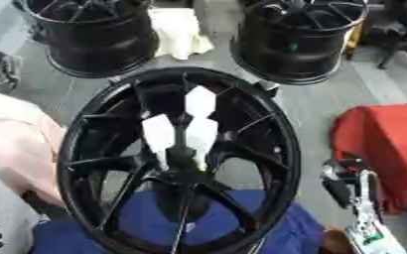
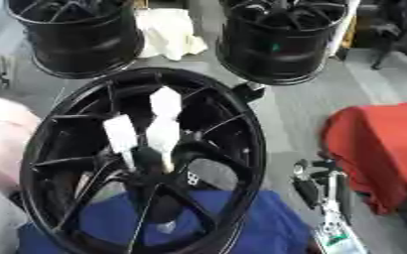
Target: Pull the pin out of the wheel hub.
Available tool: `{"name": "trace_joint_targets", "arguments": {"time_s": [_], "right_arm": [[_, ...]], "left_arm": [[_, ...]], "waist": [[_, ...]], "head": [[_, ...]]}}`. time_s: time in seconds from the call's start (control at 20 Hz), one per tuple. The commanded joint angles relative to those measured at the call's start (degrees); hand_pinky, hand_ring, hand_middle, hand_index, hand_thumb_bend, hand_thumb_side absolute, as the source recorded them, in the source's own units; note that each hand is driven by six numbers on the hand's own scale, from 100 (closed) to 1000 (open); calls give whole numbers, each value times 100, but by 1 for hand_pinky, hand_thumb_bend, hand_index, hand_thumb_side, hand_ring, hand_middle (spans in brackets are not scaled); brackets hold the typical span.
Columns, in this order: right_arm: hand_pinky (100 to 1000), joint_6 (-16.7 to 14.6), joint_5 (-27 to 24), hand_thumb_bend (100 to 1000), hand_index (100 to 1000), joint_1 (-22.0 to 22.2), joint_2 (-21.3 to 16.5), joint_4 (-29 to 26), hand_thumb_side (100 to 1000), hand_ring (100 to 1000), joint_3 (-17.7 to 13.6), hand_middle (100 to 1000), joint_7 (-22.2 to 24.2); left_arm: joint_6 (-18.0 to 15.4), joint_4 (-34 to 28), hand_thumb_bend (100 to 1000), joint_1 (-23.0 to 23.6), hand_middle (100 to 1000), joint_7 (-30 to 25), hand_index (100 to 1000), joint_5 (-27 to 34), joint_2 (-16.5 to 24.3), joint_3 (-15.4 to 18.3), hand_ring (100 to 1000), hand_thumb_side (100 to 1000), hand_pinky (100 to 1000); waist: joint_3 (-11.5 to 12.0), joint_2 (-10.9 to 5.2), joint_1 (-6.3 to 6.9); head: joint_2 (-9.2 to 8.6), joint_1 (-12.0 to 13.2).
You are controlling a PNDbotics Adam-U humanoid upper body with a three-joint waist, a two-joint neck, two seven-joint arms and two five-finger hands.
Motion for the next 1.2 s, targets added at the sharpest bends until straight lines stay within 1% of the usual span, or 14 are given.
{"name": "trace_joint_targets", "arguments": {"time_s": [0.05, 0.15, 0.25, 0.3, 0.4, 0.5, 0.55, 0.6, 0.75, 0.9, 1.0, 1.05, 1.2], "right_arm": [[652, 18, -151, 100, 863, -25, -245, -304, 394, 613, -121, 675, -183], [654, 132, -132, 100, 863, -52, -423, -502, 394, 613, -227, 676, -251], [657, 245, -110, 100, 864, -144, -696, -776, 398, 613, -363, 677, -317], [660, 321, -22, 106, 865, -213, -925, -924, 400, 616, -397, 680, -333], [670, 470, -72, 141, 872, -385, -1364, -1337, 401, 624, -471, 692, -215], [684, 627, -170, 184, 876, -575, -1932, -1805, 402, 641, -448, 713, 136], [685, 697, -259, 189, 877, -668, -2218, -2045, 401, 642, -414, 714, 391], [692, 746, -369, 225, 884, -766, -2496, -2277, 396, 656, -358, 727, 675], [715, 864, -778, 283, 904, -1096, -3244, -2878, 398, 696, -107, 758, 1705], [742, 989, -1241, 351, 925, -1551, -3773, -3342, 416, 753, 248, 807, 2917], [760, 1120, -1559, 412, 929, -1940, -4001, -3564, 431, 778, 508, 826, 3775], [763, 1203, -1672, 418, 930, -2132, -4064, -3639, 429, 783, 622, 829, 4153], [779, 1438, -1809, 455, 932, -2652, -4070, -3753, 413, 807, 943, 839, 5052]], "left_arm": [[-690, -86, 346, 0, 672, -710, 828, 16, 212, 13, 716, 734, 771], [-684, -89, 346, 9, 672, -710, 828, 12, 225, 14, 716, 734, 771], [-688, -99, 347, 21, 672, -710, 828, 5, 245, 17, 716, 735, 771], [-689, -108, 347, 24, 672, -713, 828, 1, 254, 19, 716, 735, 772], [-679, -131, 346, 26, 672, -725, 828, -9, 265, 24, 716, 735, 771], [-656, -161, 348, 24, 672, -743, 828, -23, 273, 27, 716, 734, 771], [-643, -176, 348, 24, 672, -753, 828, -32, 277, 30, 716, 734, 771], [-629, -192, 348, 24, 672, -763, 828, -41, 282, 32, 716, 734, 771], [-594, -228, 349, 26, 672, -788, 828, -71, 294, 35, 716, 734, 771], [-567, -252, 349, 24, 672, -809, 828, -98, 304, 32, 716, 733, 771], [-554, -267, 350, 19, 672, -820, 828, -115, 308, 30, 715, 733, 771], [-548, -275, 350, 19, 672, -825, 828, -123, 310, 29, 715, 733, 771], [-531, -296, 348, 14, 672, -846, 828, -138, 313, 22, 716, 734, 771]], "waist": [[11, -65, 1], [5, -67, -19], [-2, -69, -49], [2, -71, -66], [21, -78, -95], [49, -90, -125], [60, -96, -137], [74, -105, -151], [107, -129, -181], [148, -147, -205], [170, -155, -219], [176, -159, -225], [198, -166, -241]], "head": [[-34, -12], [-27, -2], [-16, 7], [-16, -2], [-17, -35], [-16, -73], [-14, -86], [-11, -96], [8, -112], [35, -126], [55, -139], [64, -148], [79, -153]]}}
